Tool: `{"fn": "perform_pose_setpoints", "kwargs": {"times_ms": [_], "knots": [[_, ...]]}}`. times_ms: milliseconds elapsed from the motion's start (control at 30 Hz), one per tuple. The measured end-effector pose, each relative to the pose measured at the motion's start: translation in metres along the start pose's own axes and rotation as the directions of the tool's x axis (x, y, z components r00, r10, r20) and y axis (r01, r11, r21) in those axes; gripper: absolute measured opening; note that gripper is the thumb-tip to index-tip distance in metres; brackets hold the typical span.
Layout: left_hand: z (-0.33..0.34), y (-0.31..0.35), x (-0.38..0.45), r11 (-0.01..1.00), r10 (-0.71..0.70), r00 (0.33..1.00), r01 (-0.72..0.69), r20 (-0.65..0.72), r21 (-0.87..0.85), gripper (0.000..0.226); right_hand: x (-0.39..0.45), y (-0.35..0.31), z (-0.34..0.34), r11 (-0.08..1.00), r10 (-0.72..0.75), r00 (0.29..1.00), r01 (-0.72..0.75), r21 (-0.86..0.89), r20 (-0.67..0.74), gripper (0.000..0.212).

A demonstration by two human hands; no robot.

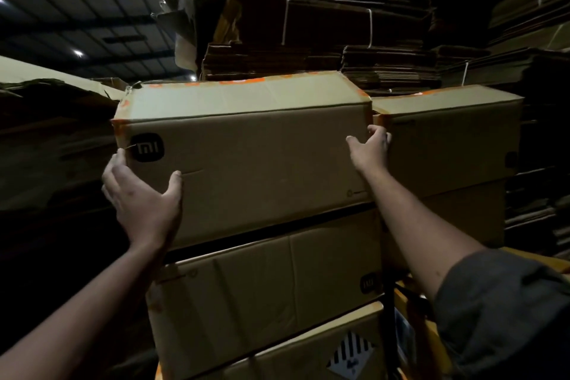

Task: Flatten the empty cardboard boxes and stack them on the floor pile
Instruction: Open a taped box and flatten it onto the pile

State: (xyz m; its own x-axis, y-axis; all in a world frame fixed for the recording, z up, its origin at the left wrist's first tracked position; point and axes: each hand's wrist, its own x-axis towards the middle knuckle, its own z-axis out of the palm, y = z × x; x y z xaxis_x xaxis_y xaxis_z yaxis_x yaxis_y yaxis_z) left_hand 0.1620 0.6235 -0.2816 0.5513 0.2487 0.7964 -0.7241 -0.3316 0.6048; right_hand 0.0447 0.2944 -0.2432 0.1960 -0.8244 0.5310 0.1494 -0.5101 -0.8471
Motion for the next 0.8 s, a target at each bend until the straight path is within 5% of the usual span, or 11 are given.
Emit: {"fn": "perform_pose_setpoints", "kwargs": {"times_ms": [467, 633, 800], "knots": [[0.005, 0.0, 0.009, 0.979, -0.202, 0.967, 0.198, -0.156, -0.038, 0.077, -0.013, 0.011, 0.017, 1.0, -0.019, 1.0, 0.02, -0.008, 0.009, 0.062], [-0.001, -0.008, 0.027, 0.951, -0.309, 0.951, 0.309, 0.009, 0.0, 0.058, -0.038, 0.004, 0.032, 0.998, -0.051, 0.999, 0.05, 0.023, 0.012, 0.059], [-0.01, -0.016, 0.018, 0.898, -0.403, 0.891, 0.429, 0.207, -0.097, 0.057, -0.092, 0.008, 0.059, 0.997, 0.069, 0.998, -0.069, 0.027, -0.001, 0.056]]}}
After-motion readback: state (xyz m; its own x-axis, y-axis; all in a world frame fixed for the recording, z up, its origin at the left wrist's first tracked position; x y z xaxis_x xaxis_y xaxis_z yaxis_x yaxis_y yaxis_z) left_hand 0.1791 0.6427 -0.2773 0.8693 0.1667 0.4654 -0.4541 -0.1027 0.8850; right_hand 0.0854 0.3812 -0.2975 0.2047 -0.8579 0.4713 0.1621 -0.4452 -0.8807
